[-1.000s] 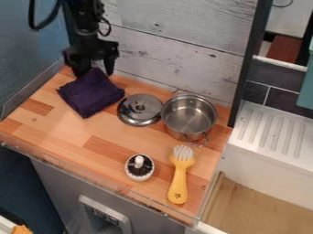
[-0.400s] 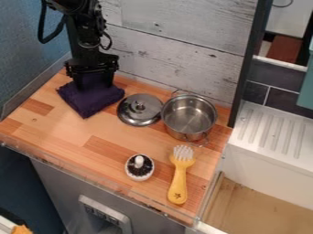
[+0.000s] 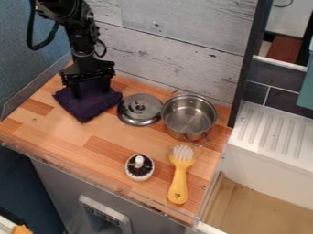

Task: Move the purple cloth to the lower right side of the table

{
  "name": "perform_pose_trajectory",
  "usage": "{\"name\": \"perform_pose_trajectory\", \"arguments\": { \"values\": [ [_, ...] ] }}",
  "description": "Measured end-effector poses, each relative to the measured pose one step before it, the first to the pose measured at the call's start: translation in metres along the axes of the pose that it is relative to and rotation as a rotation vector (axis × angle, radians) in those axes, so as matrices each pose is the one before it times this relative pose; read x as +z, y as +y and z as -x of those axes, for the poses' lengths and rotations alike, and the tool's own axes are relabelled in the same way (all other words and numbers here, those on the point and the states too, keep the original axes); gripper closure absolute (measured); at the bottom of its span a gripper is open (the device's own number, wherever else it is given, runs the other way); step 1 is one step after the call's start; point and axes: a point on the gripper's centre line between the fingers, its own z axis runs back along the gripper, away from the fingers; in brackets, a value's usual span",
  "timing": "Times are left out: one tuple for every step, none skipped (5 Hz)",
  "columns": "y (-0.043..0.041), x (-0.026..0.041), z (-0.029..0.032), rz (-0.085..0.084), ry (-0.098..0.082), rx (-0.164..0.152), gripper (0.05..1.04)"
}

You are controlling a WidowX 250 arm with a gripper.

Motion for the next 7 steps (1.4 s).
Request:
{"name": "perform_pose_trajectory", "arguments": {
  "values": [
    [0.00835, 0.00087, 0.01066, -0.0208, 0.0105, 0.0077, 0.083],
    [0.00699, 0.00114, 0.00968, -0.0046, 0.0051, 0.0105, 0.082],
    [0.01124, 0.00351, 0.01106, -0.0267, -0.0059, 0.0173, 0.083],
    [0.01211, 0.00227, 0.00966, -0.032, -0.0151, 0.0146, 0.083],
    [0.01349, 0.0092, 0.01046, -0.0563, -0.0176, 0.0197, 0.083],
    [-0.00389, 0.00679, 0.01374, 0.0301, 0.0107, -0.0092, 0.083],
    [-0.01056, -0.00184, 0.0208, 0.0346, 0.0268, -0.0354, 0.083]
  ]
}}
